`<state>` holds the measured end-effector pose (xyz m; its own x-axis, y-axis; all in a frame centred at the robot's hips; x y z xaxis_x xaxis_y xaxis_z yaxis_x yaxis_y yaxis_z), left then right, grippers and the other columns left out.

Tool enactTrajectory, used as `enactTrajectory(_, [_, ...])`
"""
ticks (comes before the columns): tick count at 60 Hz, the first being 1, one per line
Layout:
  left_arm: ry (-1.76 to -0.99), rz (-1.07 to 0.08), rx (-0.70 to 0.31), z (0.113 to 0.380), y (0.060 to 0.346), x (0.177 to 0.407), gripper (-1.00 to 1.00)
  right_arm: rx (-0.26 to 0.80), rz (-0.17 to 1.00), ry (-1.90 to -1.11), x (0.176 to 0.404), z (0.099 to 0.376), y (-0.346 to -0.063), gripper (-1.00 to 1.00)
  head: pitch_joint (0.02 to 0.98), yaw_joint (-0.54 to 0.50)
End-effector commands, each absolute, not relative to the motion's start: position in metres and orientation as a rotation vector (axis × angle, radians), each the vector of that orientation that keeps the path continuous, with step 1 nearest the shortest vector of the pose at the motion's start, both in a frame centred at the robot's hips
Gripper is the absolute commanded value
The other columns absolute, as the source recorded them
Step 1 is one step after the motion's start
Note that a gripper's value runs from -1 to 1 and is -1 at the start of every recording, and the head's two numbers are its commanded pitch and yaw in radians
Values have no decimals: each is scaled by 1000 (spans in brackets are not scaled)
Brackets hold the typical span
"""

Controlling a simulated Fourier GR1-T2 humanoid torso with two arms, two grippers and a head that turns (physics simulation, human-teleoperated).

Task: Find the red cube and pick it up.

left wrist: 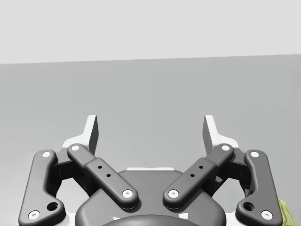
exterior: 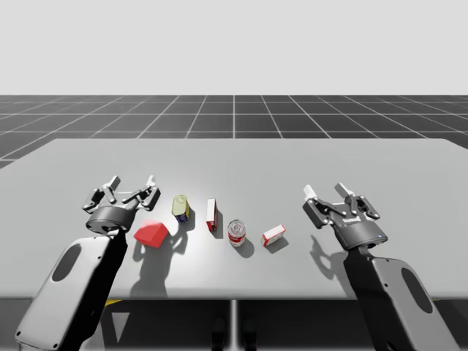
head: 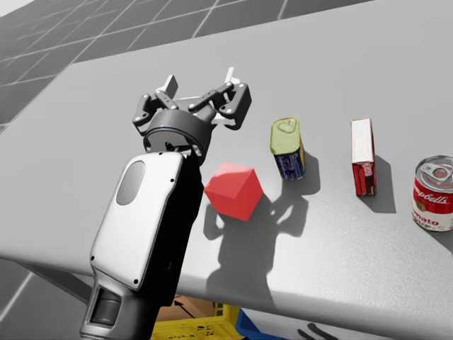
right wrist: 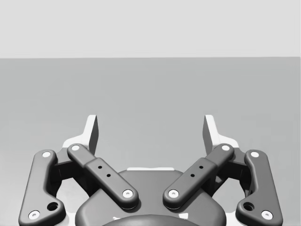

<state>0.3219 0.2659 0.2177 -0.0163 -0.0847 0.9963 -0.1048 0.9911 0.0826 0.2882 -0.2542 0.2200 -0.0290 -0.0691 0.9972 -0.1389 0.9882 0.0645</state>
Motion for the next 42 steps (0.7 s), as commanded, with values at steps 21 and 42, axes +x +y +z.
enactTrajectory(21, [-1512, -37, 60, 254, 265, 258, -1000, 150, 59, -1587, 289, 217, -253, -1000, 851, 460])
enactTrajectory(42, [-1390, -157, 29, 239, 277, 194, -1000, 148, 50, -1587, 290, 218, -255, -1000, 844, 451])
